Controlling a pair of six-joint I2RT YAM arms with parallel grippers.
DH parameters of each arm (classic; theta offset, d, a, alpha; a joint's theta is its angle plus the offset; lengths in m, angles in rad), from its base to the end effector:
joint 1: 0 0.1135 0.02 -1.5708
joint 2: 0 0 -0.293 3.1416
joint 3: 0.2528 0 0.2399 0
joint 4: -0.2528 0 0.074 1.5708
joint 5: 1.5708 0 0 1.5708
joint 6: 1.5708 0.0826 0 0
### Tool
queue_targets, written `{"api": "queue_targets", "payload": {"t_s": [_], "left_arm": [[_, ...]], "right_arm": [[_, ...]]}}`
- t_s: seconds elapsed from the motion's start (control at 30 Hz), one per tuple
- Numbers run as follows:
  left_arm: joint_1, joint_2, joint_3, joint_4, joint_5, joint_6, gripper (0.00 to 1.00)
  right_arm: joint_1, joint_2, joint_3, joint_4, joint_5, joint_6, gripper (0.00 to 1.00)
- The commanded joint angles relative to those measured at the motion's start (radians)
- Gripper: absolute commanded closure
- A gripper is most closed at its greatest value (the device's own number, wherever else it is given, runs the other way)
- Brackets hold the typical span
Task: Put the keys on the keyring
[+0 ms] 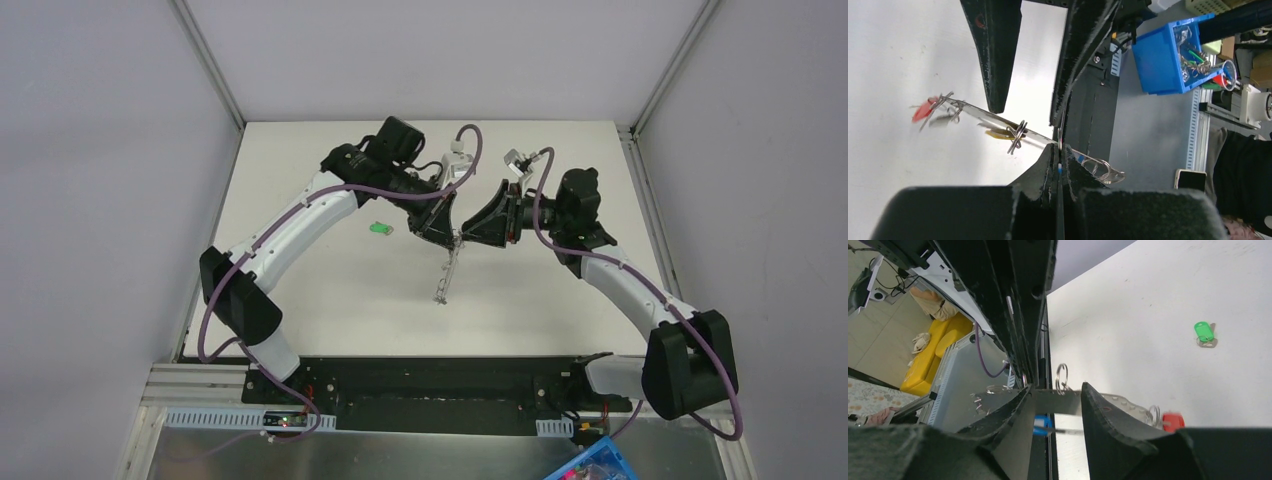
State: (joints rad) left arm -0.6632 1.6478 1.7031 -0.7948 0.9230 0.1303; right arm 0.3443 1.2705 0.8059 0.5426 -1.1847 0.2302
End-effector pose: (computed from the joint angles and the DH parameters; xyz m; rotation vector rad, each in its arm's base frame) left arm 0.2452 -0.2752 0.3949 1.3191 1.8761 -1.3351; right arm 0.2308 0.1641 0.3511 -1.0783 1.3170 1.3099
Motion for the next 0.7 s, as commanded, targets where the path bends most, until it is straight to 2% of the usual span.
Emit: {"api": "queue_targets", "payload": {"t_s": [0.0, 0.27, 0.47, 0.53, 0.67], "left_arm": [[-0.024, 0.036, 0.076, -0.168, -0.043, 0.097, 1.00], [-0.035, 0.058, 0.094, -0.160, -0.042, 0.083, 1.00], [-0.037, 0.065, 0.093, -0.143, -0.021, 0.064, 1.00], [-0.038, 0.066, 0.090, -0.141, -0.018, 0.062, 1.00], [-0.038, 0.059, 0.077, -0.132, -0.017, 0.064, 1.00]], "right_arm": [[0.020, -0.043, 0.047, -0.019, -0.070, -0.063, 0.58], [0.050, -0.054, 0.046, -0.120, -0.096, -0.156, 0.58], [0.075, -0.038, 0.056, -0.187, -0.056, -0.218, 0.59], [0.079, -0.032, 0.061, -0.192, -0.054, -0.216, 0.62], [0.083, -0.025, 0.068, -0.193, -0.056, -0.205, 0.76]]}}
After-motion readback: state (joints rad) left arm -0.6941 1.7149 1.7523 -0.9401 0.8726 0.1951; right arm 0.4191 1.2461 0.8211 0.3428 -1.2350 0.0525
